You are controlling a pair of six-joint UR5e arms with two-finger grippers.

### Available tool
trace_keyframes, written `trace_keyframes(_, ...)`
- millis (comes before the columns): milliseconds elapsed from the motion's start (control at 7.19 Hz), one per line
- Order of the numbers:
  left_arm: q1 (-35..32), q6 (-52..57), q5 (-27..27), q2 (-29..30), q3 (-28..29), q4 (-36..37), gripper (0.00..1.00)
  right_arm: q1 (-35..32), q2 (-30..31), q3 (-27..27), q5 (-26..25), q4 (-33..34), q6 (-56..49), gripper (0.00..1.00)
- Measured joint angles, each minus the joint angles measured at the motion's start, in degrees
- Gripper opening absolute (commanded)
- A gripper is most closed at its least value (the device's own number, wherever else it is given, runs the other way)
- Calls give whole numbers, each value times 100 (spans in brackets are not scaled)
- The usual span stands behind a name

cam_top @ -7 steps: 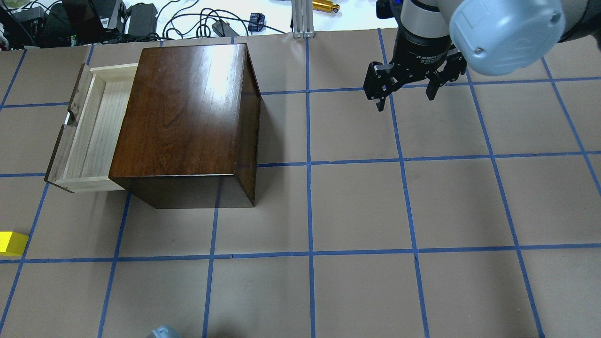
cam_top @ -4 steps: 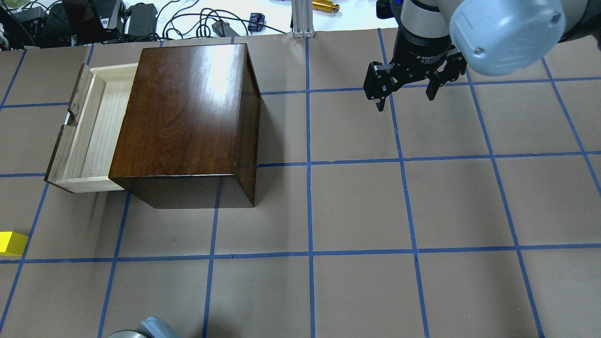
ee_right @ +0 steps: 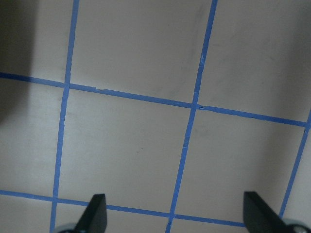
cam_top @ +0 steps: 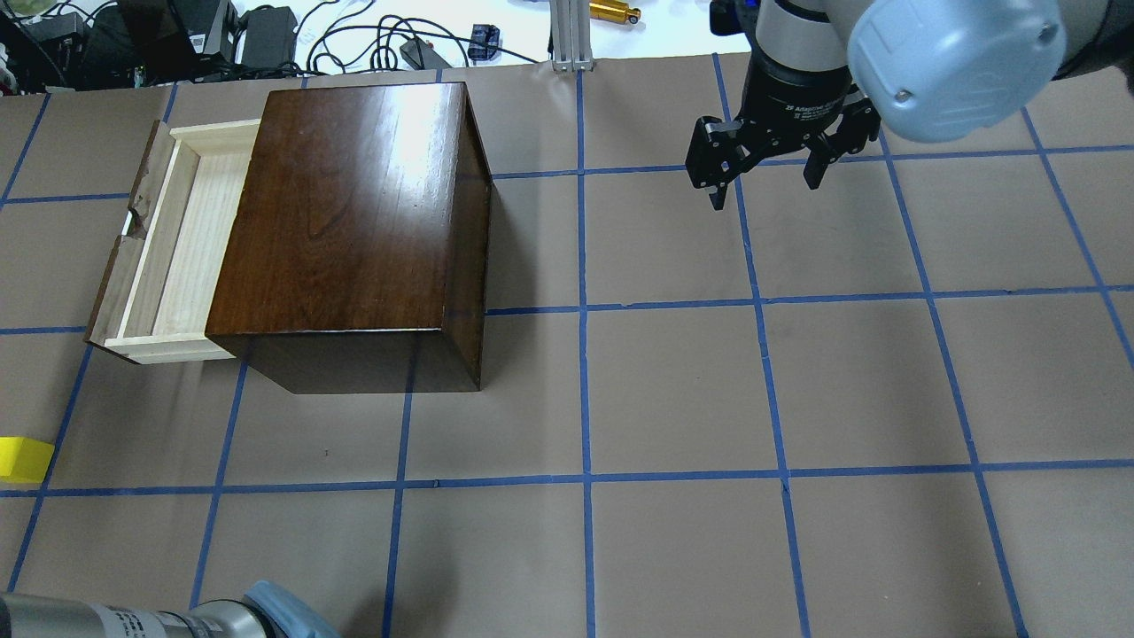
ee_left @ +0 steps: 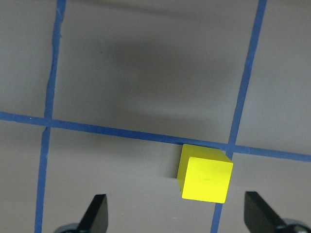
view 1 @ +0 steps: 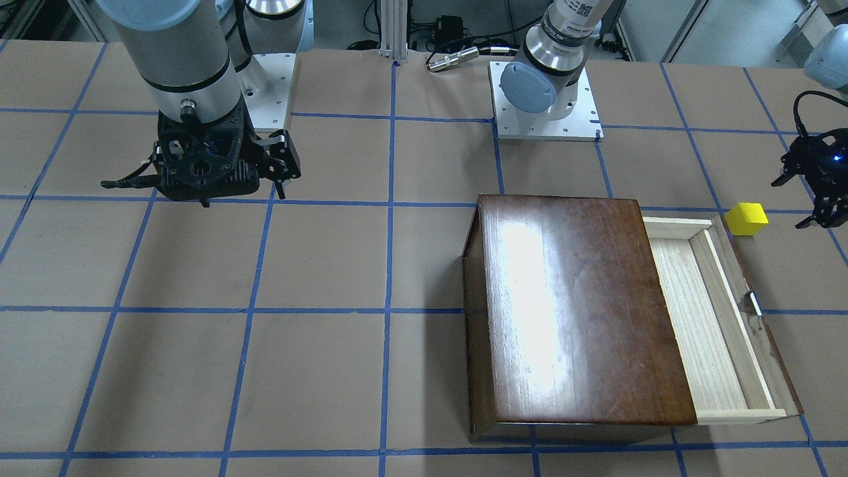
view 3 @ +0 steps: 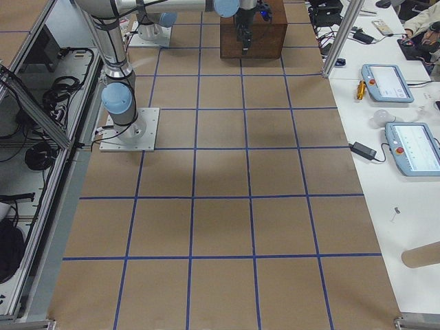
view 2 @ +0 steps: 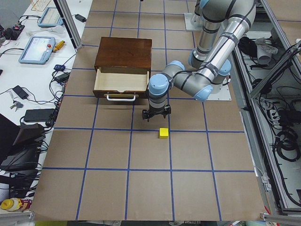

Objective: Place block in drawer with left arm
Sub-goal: 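Move the left gripper down over the yellow cube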

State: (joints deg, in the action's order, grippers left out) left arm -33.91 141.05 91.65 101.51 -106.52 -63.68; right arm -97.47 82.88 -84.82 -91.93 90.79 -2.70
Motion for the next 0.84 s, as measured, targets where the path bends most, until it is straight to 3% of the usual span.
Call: trace_keyframes(835,492,959,-2,320,-794,830,100,0,0,0,0,0,4,100)
